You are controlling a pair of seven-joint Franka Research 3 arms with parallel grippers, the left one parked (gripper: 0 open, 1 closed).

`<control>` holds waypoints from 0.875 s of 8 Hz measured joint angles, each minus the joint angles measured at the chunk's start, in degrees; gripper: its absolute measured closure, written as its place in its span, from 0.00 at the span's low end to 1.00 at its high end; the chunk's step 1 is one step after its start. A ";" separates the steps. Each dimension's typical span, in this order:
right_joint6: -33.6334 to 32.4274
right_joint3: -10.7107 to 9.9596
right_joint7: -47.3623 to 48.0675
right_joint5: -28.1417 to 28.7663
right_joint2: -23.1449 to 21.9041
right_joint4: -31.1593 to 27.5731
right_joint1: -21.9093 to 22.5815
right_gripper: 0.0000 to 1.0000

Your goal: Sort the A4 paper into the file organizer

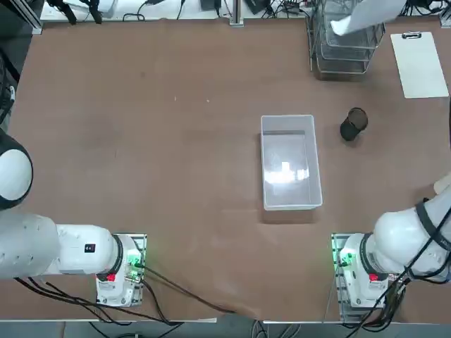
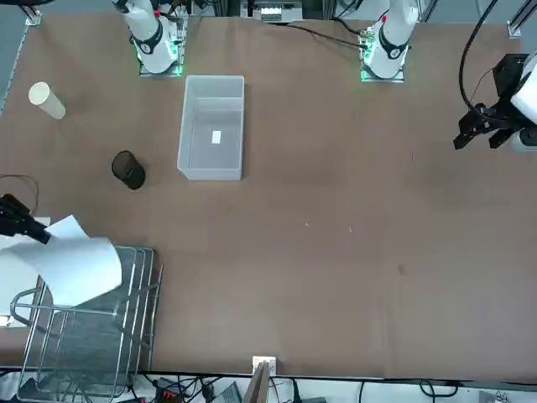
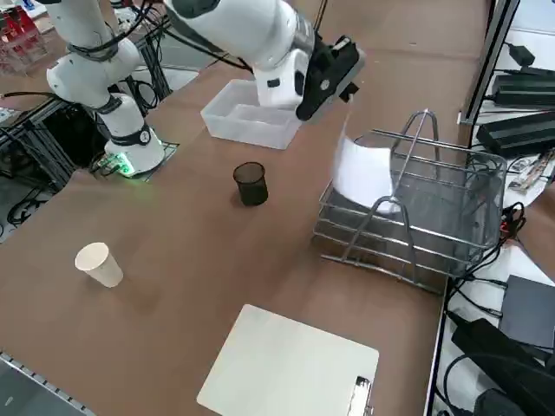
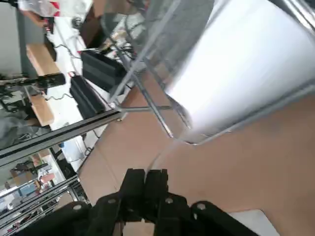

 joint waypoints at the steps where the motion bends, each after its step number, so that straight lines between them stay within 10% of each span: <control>1: 0.02 -0.50 -0.05 -0.67 -0.37 -1.81 -0.20 0.99; 7: 10.01 -0.66 5.94 -1.12 -0.21 -8.86 0.18 0.99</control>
